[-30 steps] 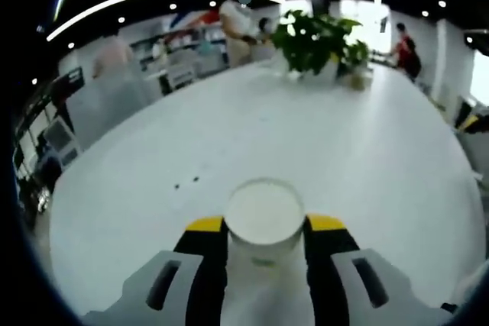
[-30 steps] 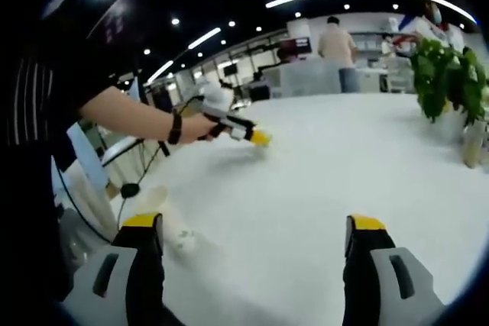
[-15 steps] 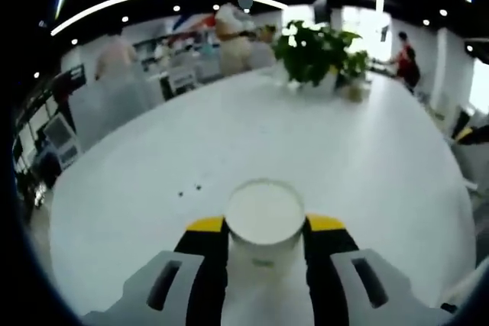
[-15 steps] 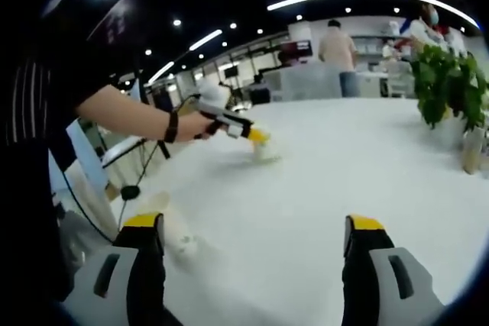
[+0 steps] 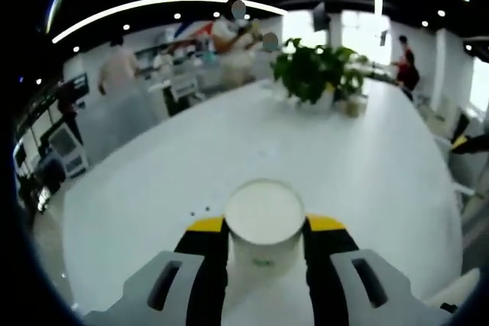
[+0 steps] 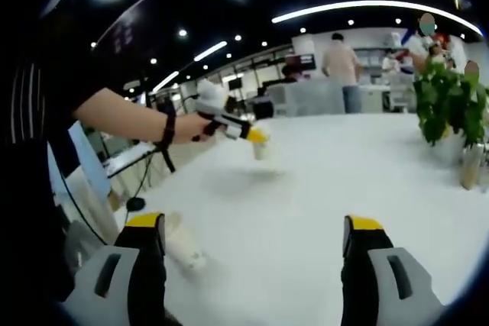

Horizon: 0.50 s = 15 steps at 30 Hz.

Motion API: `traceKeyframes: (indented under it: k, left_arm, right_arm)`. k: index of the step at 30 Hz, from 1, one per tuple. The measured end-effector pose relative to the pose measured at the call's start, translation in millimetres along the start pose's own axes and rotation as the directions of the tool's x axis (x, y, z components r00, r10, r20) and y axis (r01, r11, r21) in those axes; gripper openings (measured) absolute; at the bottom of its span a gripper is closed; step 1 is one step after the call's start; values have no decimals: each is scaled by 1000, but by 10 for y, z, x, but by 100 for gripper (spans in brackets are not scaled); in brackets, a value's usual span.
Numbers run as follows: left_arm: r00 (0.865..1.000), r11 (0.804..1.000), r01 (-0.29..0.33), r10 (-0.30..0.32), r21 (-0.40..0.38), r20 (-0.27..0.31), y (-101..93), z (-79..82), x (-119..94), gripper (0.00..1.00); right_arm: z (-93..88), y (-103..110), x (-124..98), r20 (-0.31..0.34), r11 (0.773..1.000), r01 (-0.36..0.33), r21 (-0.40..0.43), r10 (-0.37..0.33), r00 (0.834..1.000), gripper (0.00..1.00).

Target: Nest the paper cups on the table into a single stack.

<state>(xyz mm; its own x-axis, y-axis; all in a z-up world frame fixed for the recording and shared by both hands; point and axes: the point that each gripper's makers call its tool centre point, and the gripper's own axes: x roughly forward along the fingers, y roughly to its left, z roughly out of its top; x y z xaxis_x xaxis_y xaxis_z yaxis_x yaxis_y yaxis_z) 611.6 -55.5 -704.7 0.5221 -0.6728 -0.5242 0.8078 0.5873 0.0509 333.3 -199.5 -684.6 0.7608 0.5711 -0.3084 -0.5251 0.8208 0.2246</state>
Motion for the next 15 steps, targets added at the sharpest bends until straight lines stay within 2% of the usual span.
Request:
traceKeyframes:
  k: [10,12,15]
  left_arm:
    - [1000,1000,10,-10,10,28,-129,288,-300,37]
    - [999,1000,15,-15,-7,41,-154,363,-358,37]
    - [999,1000,19,-20,15,43,-203,443,-423,37]
  right_arm:
    - [113,14,-101,24,1000,3,-16,-2,1000,94]
    - [131,20,-107,31,1000,2,-16,-2,1000,94]
    - [167,37,-114,37,1000,-1,-19,1,999,94]
